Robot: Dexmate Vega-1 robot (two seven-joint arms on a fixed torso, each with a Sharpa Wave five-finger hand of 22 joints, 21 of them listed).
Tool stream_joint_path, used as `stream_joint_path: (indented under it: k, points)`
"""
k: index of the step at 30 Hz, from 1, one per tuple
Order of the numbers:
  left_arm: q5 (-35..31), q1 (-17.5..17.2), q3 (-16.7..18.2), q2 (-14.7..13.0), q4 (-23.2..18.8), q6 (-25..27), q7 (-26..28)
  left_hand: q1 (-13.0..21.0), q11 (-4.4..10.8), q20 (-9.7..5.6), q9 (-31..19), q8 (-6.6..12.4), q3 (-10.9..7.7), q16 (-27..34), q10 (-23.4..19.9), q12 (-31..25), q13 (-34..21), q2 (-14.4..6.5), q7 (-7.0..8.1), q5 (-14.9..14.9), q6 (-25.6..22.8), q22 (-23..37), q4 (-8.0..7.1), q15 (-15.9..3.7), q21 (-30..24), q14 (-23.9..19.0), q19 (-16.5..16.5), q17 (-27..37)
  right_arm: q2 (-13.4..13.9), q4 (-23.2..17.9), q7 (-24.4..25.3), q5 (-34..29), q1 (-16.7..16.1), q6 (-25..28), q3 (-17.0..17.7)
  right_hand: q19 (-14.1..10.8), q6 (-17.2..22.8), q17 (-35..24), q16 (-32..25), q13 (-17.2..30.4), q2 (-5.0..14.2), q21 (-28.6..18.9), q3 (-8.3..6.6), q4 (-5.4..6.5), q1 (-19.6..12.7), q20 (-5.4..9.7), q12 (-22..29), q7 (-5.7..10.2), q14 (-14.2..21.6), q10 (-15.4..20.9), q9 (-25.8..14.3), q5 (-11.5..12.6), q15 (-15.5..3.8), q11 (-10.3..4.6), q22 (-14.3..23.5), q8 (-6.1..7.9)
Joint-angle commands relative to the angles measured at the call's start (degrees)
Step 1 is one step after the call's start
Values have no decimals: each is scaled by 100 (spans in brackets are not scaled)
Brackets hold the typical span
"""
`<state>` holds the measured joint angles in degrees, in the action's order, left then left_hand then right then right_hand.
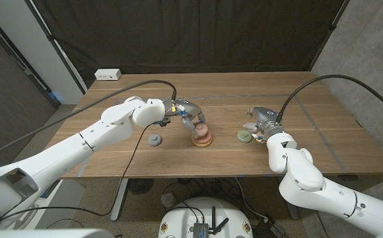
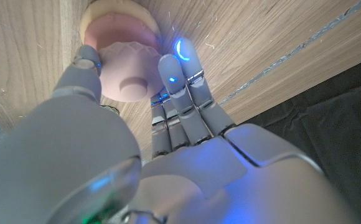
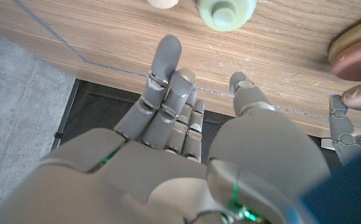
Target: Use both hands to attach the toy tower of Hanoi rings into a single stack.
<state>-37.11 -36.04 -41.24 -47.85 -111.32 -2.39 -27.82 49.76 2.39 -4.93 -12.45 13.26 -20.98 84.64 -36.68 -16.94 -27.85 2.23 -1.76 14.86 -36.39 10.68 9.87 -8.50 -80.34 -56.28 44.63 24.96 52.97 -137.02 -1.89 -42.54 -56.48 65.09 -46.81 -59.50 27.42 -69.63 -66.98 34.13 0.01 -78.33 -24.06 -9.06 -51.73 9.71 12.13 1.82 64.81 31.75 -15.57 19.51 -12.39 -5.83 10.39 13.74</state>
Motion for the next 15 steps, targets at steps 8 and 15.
stream_joint_path:
  k: [8,15]
  points:
    - [-30,23,-130,150,217,-94,98,-16,589,-661,-68,-17,-101,38,-657,28,-102,-95,148,9,-250,6,-69,-402,-19,26,-9,6,129,-78,254,246,16,102,-40,-58,28,-26,-42,15,-17,13,-65,8,26,283,-3,3,24,37,-8,30,-25,-7,27,-8]
    - [-57,10,-158,152,228,-99,116,-28,598,-663,-70,-26,-102,55,-650,50,-114,-90,156,6,-254,5,-66,-402,-17,13,-13,21,152,-102,403,355,-24,102,-14,-57,35,-15,-38,12,-15,17,-74,9,34,283,-11,7,11,32,-7,31,-24,6,25,-9]
